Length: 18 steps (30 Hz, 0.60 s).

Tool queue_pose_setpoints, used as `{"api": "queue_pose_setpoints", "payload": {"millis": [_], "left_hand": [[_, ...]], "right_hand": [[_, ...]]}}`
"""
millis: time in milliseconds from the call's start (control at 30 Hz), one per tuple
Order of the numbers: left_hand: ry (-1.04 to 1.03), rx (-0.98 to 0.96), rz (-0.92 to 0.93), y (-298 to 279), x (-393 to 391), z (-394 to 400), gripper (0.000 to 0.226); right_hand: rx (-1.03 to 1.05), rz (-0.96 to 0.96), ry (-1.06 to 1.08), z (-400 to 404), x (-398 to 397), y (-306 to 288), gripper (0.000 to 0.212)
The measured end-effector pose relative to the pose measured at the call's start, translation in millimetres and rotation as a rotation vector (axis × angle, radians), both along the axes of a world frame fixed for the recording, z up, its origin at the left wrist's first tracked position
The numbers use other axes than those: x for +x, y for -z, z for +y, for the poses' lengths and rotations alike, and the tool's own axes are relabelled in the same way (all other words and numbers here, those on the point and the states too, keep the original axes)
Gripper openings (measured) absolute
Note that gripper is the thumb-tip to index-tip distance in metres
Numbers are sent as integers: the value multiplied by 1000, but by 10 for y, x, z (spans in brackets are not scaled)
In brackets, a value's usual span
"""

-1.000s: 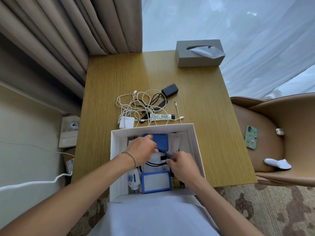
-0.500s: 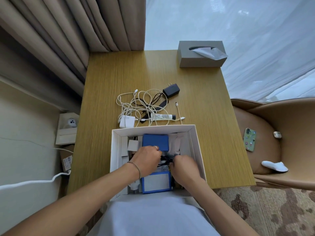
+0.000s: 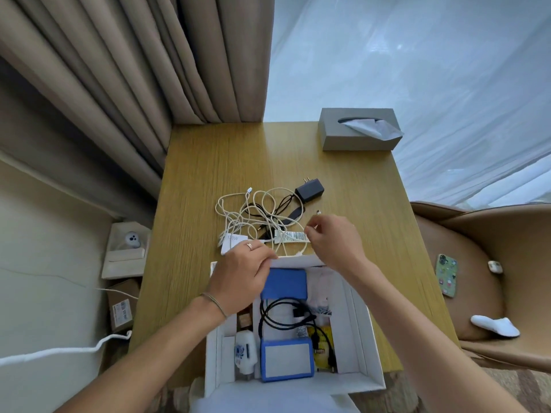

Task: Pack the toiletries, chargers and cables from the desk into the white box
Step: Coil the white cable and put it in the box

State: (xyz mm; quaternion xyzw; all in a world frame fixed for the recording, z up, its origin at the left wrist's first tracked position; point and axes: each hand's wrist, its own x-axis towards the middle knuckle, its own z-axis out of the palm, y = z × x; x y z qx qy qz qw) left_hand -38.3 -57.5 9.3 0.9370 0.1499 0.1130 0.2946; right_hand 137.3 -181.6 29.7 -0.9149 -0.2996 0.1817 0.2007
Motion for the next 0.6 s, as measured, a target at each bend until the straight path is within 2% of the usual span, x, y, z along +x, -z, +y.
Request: {"api": "queue_pose_setpoints", "payload": {"millis": [133,300,533,600], "left_hand": [[-156,0,58,82,68,393,16],[-318,38,289,391,166,876,18],[-354,48,458,697,375,1161,21],[-344,53,482,737,462,1188,13]], "right_hand": [[-17,50,-22,329,33,80,23],[-10,86,-44,586,-93,144,23],[17,151,-33,638,-272,166,22],[14,159,-22,619,-300,163,21]]}}
